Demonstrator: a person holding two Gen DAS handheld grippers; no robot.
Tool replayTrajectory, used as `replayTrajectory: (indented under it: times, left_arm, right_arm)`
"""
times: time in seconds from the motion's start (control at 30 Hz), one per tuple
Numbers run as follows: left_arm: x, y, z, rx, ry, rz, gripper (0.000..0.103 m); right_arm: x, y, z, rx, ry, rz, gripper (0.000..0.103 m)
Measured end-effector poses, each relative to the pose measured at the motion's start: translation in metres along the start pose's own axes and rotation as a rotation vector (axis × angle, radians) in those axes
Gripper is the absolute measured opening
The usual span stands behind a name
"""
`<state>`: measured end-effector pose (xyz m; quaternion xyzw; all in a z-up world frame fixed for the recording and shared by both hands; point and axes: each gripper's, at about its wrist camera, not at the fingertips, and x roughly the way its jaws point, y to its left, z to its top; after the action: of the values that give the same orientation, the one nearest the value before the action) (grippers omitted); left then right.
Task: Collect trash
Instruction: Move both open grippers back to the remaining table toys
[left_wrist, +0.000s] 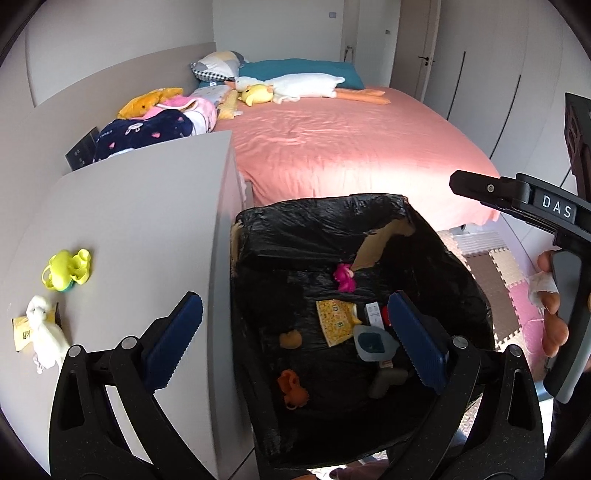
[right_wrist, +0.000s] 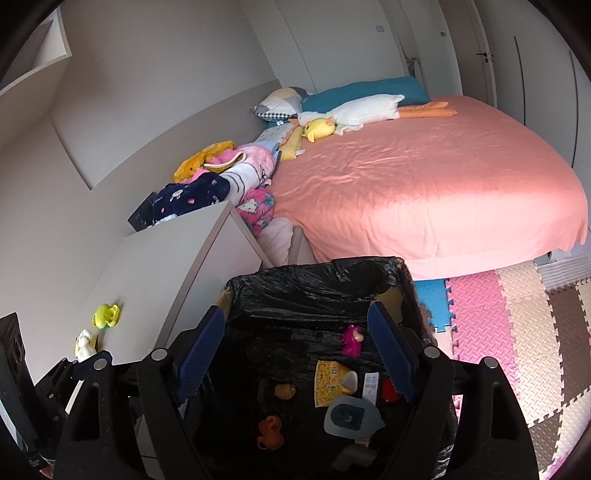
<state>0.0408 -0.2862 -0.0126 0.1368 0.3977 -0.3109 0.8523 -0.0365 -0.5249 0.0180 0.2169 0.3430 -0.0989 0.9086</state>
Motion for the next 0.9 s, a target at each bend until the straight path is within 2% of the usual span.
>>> replayTrajectory:
  times: [0.27, 0.9]
  left_arm:
    - [-0.001, 0.019, -0.006, -0.039, 0.004, 0.028, 0.097]
    - [-0.025, 0.09, -0.027, -0.166, -0.02, 0.174, 0.097]
  right_arm:
    - [0.009, 0.016, -0.003, -0.024, 0.025, 0.013, 0.08]
    - [0.047, 0.098, -0.02, -0.138, 0.105, 0.125, 0.08]
